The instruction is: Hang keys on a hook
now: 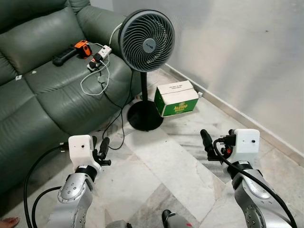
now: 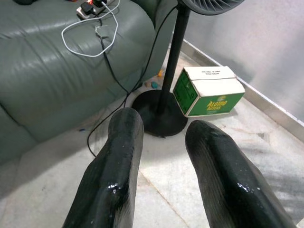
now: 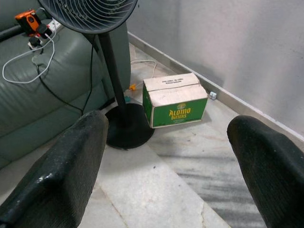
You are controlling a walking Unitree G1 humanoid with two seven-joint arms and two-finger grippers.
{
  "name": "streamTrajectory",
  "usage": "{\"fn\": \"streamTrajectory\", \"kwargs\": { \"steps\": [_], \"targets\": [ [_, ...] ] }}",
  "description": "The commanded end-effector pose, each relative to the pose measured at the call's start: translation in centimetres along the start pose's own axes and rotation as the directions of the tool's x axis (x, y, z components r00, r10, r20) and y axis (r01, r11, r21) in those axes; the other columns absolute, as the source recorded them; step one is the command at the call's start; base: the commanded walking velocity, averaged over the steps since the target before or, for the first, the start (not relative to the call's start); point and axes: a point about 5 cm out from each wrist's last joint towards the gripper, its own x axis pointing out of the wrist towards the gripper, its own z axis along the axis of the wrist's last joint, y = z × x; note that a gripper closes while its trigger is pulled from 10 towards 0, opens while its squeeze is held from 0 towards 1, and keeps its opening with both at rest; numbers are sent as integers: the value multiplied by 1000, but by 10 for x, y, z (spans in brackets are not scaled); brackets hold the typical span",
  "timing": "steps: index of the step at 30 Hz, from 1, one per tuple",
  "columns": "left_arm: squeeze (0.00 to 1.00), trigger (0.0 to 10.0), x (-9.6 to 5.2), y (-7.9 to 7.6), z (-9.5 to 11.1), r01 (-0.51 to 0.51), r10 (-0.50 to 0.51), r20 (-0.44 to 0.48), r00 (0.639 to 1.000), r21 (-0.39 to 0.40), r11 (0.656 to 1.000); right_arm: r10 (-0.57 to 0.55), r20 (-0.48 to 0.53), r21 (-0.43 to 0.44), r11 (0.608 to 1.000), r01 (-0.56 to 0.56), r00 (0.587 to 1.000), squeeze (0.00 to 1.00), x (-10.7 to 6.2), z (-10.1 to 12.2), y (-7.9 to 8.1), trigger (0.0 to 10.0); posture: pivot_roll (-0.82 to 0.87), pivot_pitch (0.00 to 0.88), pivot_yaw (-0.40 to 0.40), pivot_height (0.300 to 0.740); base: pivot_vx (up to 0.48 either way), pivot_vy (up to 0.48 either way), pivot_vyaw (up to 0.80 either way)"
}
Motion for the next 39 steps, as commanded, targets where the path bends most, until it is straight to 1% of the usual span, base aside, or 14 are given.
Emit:
{"fn": "streamTrajectory", "kwargs": {
  "steps": [1, 16, 18, 20, 23, 26, 39],
  "targets": [
    [0, 10000, -2, 3, -5, -14, 14, -25, 1000, 3, 1000, -4, -6, 4, 1000, 4, 1000, 0, -2, -1, 0, 10000, -82, 229, 29, 740, 0, 0, -800],
    [0, 10000, -1, 4, -5, -12, 12, -29, 1000, 12, 1000, -9, -11, 18, 1000, 9, 1000, 0, -2, -3, 0, 10000, -79, 228, 33, 740, 0, 0, -800],
    [0, 10000, -1, 4, -5, -12, 13, -29, 1000, 14, 1000, -9, 9, 19, 1000, 9, 1000, 0, -1, -1, 0, 10000, -73, 230, 34, 740, 0, 0, -800],
    [0, 10000, -1, 4, -4, -12, 13, -29, 1000, 14, 1000, -8, 17, 28, 1000, 8, 1000, 0, -1, 0, 0, 10000, -73, 230, 34, 740, 0, 0, 0],
    [0, 10000, -1, 4, -5, -14, 15, -28, 999, 14, 1000, -3, -1, 13, 1000, 3, 1000, 0, -1, -2, 1, 10000, -71, 228, 30, 740, 0, 0, 0],
    [0, 10000, -1, 4, -5, -16, 16, -27, 1000, 14, 1000, -7, -11, 32, 999, 8, 1000, 0, -1, -3, 1, 10000, -71, 227, 29, 740, 0, 0, -800],
    [0, 10000, -1, 2, -5, -8, 8, -29, 1000, 11, 1000, 3, -3, 17, 1000, -3, 1000, 0, 4, -1, 0, 10000, -71, 225, 27, 740, 0, 0, -800]
  ]
}}
